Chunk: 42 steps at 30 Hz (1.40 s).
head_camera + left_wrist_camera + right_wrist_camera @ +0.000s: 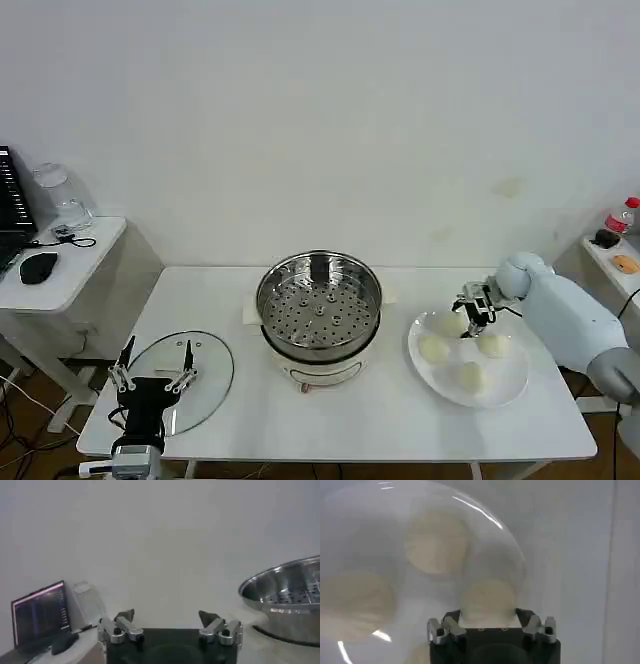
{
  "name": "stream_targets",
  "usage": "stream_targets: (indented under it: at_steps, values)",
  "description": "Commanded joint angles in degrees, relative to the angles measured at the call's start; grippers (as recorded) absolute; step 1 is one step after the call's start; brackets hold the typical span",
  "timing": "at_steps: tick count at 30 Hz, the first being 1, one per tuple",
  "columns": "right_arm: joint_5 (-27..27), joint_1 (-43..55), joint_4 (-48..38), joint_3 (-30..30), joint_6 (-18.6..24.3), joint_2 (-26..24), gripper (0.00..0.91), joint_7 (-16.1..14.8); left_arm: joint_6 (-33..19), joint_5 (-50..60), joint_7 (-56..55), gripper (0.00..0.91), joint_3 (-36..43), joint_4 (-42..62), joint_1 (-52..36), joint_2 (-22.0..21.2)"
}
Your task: Take steamed baozi put them in steamer then cover it.
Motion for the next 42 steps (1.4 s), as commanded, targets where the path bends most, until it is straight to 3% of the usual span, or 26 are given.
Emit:
stream_targets:
  at_steps: [1, 11, 16, 21, 27, 31, 42]
  values:
    - [-0.3, 0.4, -0.9, -0.5, 0.0, 0.6, 0.595, 0.2, -0.2, 0.0, -0.1, 0.907, -0.1, -0.2, 0.2, 0.0]
    - [4.2, 5.7, 8.5, -4.4, 0.2, -5.0, 0.605, -1.4, 0.1, -0.4, -0.4, 0.907, 0.1, 1.1, -0.3, -0.2]
    - [9.8, 16.1, 15.1, -12.1, 0.9, -10.2, 0.605, -2.2, 0.2, -1.8, -0.7, 0.907, -0.1, 1.9, 0.0, 0.0]
    - [16.8, 23.4, 20.6, -18.1, 0.4, -11.6, 0.605, -1.9, 0.4, -4.7, -0.9, 0.907, -1.5, 2.0, 0.4, 0.5]
    - [21.4, 32.9, 24.5, -24.6, 0.3, -8.6, 0.605, -1.4, 1.6, -7.6, -1.0, 0.907, -2.3, 1.7, 0.5, 1.1]
    - [23.2, 38.0, 25.2, -28.7, 1.8, -3.8, 0.605, 0.0, 3.4, -10.9, -0.9, 0.907, -2.7, 1.7, 0.4, 1.4]
    - [23.1, 37.7, 26.2, -34.4, 8.5, 9.7, 0.605, 4.2, 8.7, -19.3, 0.6, 0.907, -4.3, 0.7, 0.9, 3.0]
